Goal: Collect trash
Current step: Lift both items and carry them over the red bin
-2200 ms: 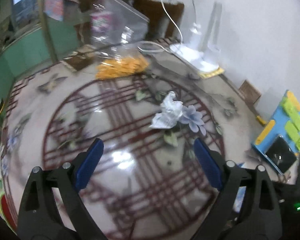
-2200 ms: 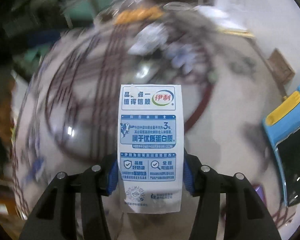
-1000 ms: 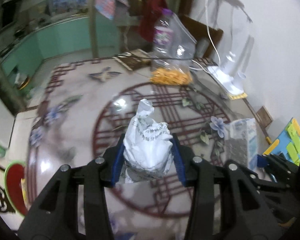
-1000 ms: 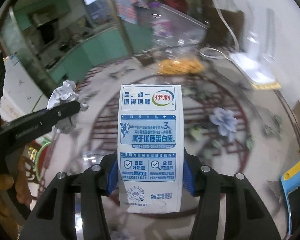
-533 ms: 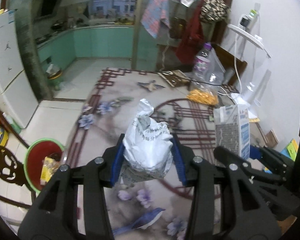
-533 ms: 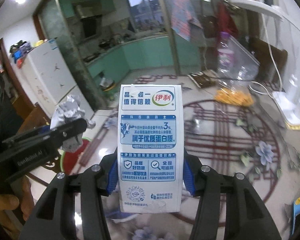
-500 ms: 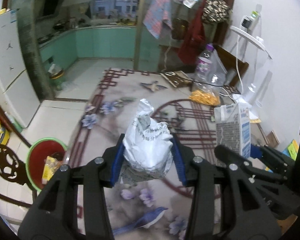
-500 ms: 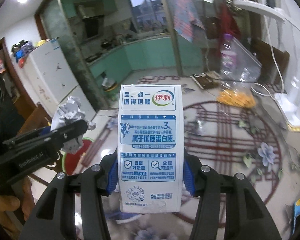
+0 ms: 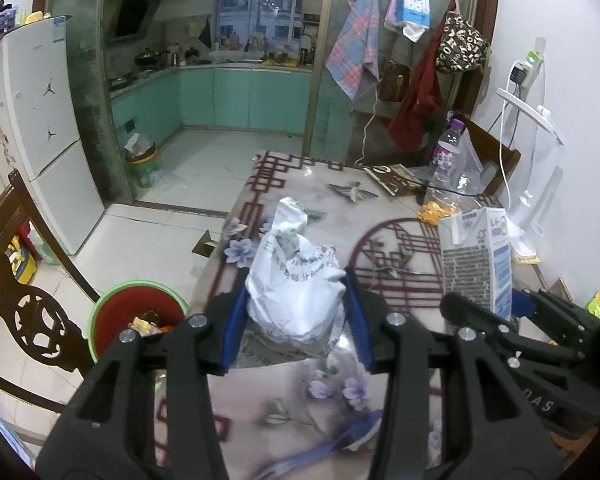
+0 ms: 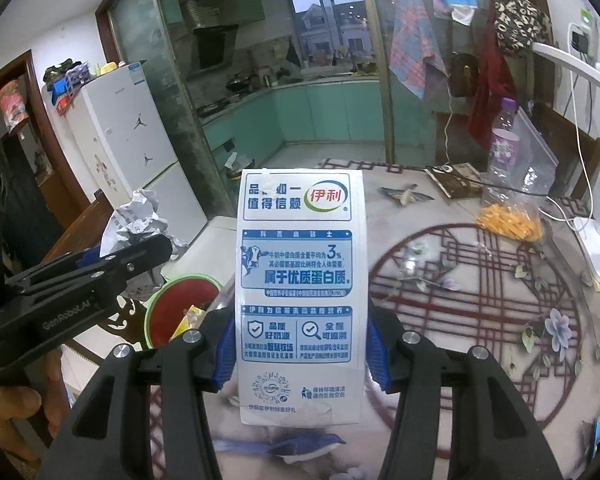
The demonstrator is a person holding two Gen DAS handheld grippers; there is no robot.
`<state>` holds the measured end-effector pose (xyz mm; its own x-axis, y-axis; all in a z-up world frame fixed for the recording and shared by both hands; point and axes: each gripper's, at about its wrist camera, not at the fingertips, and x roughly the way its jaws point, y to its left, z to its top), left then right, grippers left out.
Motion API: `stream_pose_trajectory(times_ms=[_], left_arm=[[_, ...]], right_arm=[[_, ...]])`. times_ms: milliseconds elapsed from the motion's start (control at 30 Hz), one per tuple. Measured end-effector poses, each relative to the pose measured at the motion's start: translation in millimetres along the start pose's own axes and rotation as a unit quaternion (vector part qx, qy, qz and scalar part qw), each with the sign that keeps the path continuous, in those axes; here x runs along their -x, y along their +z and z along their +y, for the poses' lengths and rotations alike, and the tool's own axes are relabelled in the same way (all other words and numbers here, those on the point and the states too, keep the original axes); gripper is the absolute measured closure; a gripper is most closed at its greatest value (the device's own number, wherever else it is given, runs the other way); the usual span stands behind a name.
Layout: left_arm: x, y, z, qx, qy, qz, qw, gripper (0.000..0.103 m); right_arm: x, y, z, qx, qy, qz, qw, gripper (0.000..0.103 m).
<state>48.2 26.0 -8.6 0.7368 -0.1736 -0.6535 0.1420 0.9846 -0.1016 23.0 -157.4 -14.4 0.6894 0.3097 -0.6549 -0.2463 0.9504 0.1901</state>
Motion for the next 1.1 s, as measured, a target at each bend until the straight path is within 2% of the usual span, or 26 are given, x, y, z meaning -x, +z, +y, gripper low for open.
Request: stream_pose_trajectory(times_ms=[700, 1100], left_arm=[[8.9, -1.4, 125.3, 0.017, 0.037, 0.000, 0.9992, 0.060], [7.0, -4.9, 174.6, 0.033, 0.047, 0.007, 0.9983, 0.060]], right_arm=[[-56.2, 11.7, 127.0, 0.044, 0.022, 0.014, 0.999, 0.053], [-78.2, 13.2, 170.0, 0.061, 0.029, 0.022, 0.997, 0.053]])
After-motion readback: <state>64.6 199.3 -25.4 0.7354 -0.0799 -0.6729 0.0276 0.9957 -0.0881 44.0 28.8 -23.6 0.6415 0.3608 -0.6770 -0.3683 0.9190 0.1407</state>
